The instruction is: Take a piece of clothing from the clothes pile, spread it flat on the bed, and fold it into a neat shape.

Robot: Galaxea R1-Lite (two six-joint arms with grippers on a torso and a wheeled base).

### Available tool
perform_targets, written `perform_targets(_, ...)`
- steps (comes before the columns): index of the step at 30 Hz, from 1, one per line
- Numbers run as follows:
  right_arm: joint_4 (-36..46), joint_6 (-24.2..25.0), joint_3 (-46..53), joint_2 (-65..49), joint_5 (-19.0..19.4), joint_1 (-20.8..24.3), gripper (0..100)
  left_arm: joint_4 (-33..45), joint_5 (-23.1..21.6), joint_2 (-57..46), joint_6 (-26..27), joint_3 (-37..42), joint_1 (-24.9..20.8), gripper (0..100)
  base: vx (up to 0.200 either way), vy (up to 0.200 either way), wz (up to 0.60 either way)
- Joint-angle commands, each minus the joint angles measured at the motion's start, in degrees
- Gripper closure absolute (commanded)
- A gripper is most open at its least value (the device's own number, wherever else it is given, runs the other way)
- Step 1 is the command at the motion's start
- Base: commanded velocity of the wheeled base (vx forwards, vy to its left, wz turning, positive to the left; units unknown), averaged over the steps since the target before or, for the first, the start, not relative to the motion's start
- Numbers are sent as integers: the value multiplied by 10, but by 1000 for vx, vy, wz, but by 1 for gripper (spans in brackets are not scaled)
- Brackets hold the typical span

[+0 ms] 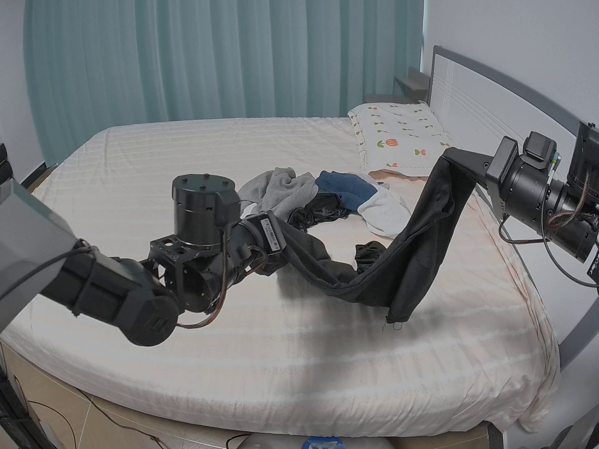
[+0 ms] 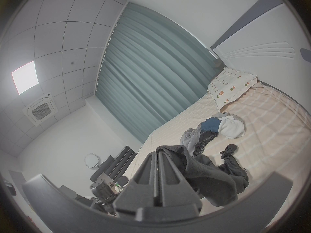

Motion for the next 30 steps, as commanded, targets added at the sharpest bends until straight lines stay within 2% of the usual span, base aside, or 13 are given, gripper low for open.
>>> perform_targets(1, 3, 0, 21, 58, -14, -3, 100, 8, 9, -38, -55, 74, -14, 100, 0, 0, 0)
perform_targets(3, -2, 1, 30, 75, -18, -3, 100, 13, 9, -42, -98, 82, -14, 100, 0, 0, 0)
perform_targets(9, 1, -2, 29, 98, -47, 13, 100, 13, 9, -43, -138, 108, -14, 100, 0, 0, 0)
perform_targets(11, -2, -2, 31, 102, -52, 17, 100, 14, 9, -45, -157, 114, -22, 100, -200, 0, 0)
perform_targets(18, 1, -2, 31, 105, -52, 21, 100, 14, 9, -45, -165, 127, -35, 100, -200, 0, 0)
perform_targets(30, 3, -2, 33, 107, -59, 21, 100, 12, 10, -42, -166, 136, -36, 100, 0, 0, 0)
